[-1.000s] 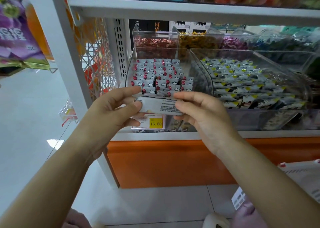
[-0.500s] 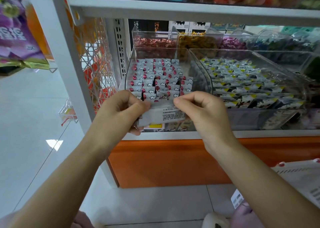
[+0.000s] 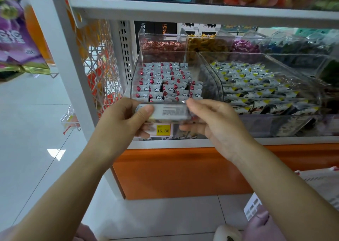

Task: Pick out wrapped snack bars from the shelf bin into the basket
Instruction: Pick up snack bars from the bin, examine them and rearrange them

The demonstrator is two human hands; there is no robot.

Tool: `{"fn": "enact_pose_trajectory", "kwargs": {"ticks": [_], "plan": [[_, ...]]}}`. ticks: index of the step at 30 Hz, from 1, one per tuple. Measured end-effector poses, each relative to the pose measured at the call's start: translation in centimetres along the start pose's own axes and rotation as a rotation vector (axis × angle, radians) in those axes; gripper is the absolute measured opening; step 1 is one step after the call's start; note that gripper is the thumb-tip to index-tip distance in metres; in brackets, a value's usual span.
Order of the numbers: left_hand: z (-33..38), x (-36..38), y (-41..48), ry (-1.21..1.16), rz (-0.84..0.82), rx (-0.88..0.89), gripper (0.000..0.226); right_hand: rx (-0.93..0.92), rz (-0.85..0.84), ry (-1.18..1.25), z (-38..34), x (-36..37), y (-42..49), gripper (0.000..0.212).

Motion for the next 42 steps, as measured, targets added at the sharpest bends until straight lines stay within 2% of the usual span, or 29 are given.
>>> {"fn": "enact_pose_trajectory", "kwargs": {"ticks": [2, 5, 6, 8, 9, 11, 13, 19, 22, 28, 32, 35, 39, 42], "plan": [[-0.2, -0.4, 0.1, 0.026, 0.05, -0.024, 0.028, -0.06, -0.057, -0.094, -0.4, 0.7, -0.1, 0.047], [0.7, -0.8, 0.5, 0.077, 0.085, 0.048, 0.031, -0.192, 0.041, -0.25, -1.9, 0.3, 0.0, 0.04], [1.2, -1.3, 0.6, 0.167, 0.13, 0.104, 0.028, -0.224, 0.115, -0.23, -2.5, -0.3, 0.2, 0.033], [2.5, -2.5, 0.9, 0.511, 0.225, 0.226, 0.02, -0.269, 0.266, -0.205, -3.3, -2.1, 0.5, 0.024], [2.7, -2.5, 1.2, 0.693, 0.224, 0.277, 0.027, -0.28, 0.318, -0.217, -3.7, -2.7, 0.6, 0.023], [1.6, -1.5, 2.1, 0.943, 0.098, 0.304, 0.04, -0.289, 0.358, -0.264, -3.9, -3.1, 1.0, 0.022], [0.2, -0.5, 2.5, 1.049, -0.019, 0.27, 0.045, -0.302, 0.335, -0.344, -4.1, -2.4, 1.6, 0.017], [-1.4, 0.3, 2.4, 1.132, -0.102, 0.258, 0.058, -0.427, 0.237, -0.794, -6.5, 1.1, 2.9, 0.025], [-1.4, 0.2, 2.4, 1.109, -0.109, 0.254, 0.057, -0.484, 0.183, -0.944, -7.4, 2.6, 3.2, 0.027], [-1.3, 0.3, 2.3, 1.064, -0.122, 0.255, 0.06, -0.425, 0.033, -1.206, -4.6, 5.9, 5.4, 0.029], [-1.3, 0.2, 2.4, 1.055, -0.121, 0.256, 0.059, -0.426, -0.051, -1.517, -1.9, 6.5, 5.9, 0.027], [-1.3, 0.3, 2.4, 1.035, -0.126, 0.25, 0.057, -0.406, -0.109, -1.451, -1.8, 6.5, 6.4, 0.031], [-1.3, 0.3, 2.6, 1.0, -0.13, 0.227, 0.06, -0.393, 0.052, -1.158, -4.5, 4.9, 8.2, 0.031], [-1.2, 0.3, 2.6, 0.974, -0.124, 0.226, 0.061, -0.392, -0.003, -1.393, -4.3, 5.9, 9.3, 0.016]]}}
Point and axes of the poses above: each hand's wrist, its own y-axis towards the middle knuckle, its own x-axis out of the palm, z = x × y, the point moved 9 cm from there along y, towards the middle knuckle, and after that the axes turned 3 degrees about -z, right-handed, at the moved point
